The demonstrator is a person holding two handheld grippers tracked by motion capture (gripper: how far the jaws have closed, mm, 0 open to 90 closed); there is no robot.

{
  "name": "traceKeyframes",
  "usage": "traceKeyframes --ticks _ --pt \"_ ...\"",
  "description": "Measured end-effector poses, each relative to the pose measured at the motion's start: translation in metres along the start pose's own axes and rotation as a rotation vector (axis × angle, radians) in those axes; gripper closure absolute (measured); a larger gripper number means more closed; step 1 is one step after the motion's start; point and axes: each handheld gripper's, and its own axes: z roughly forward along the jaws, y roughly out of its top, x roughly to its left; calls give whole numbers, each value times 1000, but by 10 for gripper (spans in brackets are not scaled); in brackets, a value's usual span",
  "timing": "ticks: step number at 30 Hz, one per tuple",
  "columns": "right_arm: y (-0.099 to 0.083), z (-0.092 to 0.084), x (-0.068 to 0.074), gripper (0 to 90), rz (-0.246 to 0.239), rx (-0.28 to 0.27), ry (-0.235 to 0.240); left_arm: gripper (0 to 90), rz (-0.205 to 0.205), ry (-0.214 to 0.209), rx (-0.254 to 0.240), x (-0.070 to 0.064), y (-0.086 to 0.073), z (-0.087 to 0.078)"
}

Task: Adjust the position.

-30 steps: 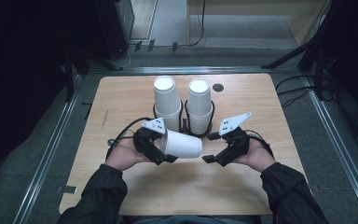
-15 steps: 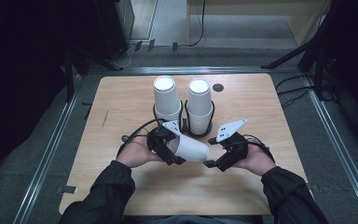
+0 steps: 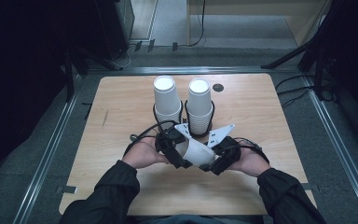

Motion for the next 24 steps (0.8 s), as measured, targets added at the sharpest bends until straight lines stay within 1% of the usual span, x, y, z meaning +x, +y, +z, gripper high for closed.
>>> traceKeyframes --ticks 3,5,7,10,13,14,15,16,17,18,19,20,21,22,23,24 --pt "3 2 3 194 -21 -2 -6 129 -1 -8 -7 -2 1 -1" --pt "5 2 4 207 -22 -3 -12 125 -5 -19 -10 -2 1 -1" --pt "5 1 4 219 -36 -14 -16 120 7 -7 -16 -3 1 -2" --pt "3 -1 3 229 -44 -20 -16 115 1 -11 -28 -3 2 -1" --pt "4 -1 3 232 -48 -18 -14 99 13 -13 -32 -2 1 -1" --pt "4 -1 3 232 -47 -18 -14 91 20 -7 -40 -2 0 0" --pt "4 -1 3 232 -48 -18 -14 79 38 6 -50 -4 0 -1" --pt "4 -1 3 232 -52 -21 -17 21 59 -1 -52 -4 -1 -2" --pt "3 -2 3 232 -48 -28 -11 0 64 -21 -72 -4 -2 -4" --pt "3 -3 1 232 -42 -34 -4 0 67 -37 -97 -4 -3 -7" --pt "3 -3 1 232 -43 -40 -1 0 65 -36 -113 -3 -3 -9" --pt "2 -4 1 232 -42 -45 0 0 67 -21 -118 -4 -3 -11" --pt "2 -5 1 232 -42 -46 -7 0 74 -21 -121 -4 -4 -11" --pt "2 -5 1 232 -39 -48 -5 0 77 -23 -129 -5 -4 -12" --pt "2 -7 0 232 -39 -53 3 0 79 -12 -132 -6 -4 -13" --pt "1 -8 0 232 -39 -58 -1 0 72 -6 -130 -6 -5 -13"
